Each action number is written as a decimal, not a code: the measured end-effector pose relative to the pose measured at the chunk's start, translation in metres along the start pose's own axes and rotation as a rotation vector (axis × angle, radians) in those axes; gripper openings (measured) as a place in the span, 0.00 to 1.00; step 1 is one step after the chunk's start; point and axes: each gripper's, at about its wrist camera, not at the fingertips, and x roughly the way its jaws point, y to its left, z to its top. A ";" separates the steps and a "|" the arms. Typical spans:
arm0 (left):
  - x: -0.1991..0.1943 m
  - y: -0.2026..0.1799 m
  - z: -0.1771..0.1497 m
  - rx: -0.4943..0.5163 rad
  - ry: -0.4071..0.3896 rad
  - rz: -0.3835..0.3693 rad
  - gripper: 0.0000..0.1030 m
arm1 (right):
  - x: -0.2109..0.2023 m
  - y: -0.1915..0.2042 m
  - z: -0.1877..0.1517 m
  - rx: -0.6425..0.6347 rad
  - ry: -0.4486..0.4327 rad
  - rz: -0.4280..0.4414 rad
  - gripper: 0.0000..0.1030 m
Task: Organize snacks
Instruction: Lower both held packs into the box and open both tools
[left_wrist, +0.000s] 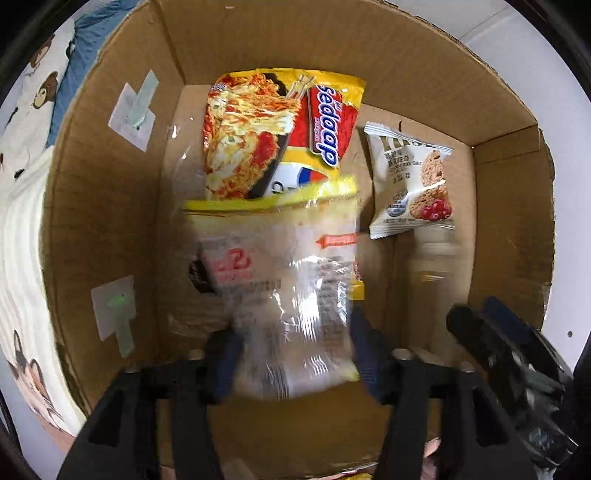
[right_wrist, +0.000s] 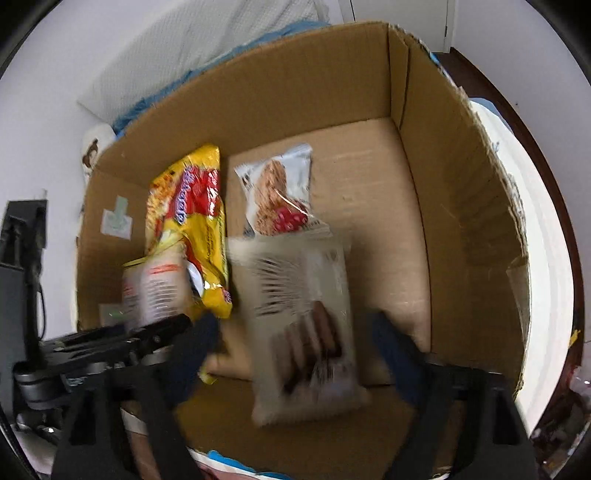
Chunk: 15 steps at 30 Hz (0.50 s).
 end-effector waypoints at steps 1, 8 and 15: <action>-0.002 0.000 -0.001 0.009 -0.011 0.017 0.78 | 0.001 0.001 0.000 -0.015 0.010 -0.003 0.95; -0.019 0.011 -0.006 0.006 -0.046 0.020 0.89 | -0.003 0.004 0.003 -0.050 0.019 -0.030 0.95; -0.055 0.001 -0.010 0.030 -0.158 0.055 0.89 | -0.026 0.008 -0.004 -0.080 -0.030 -0.063 0.95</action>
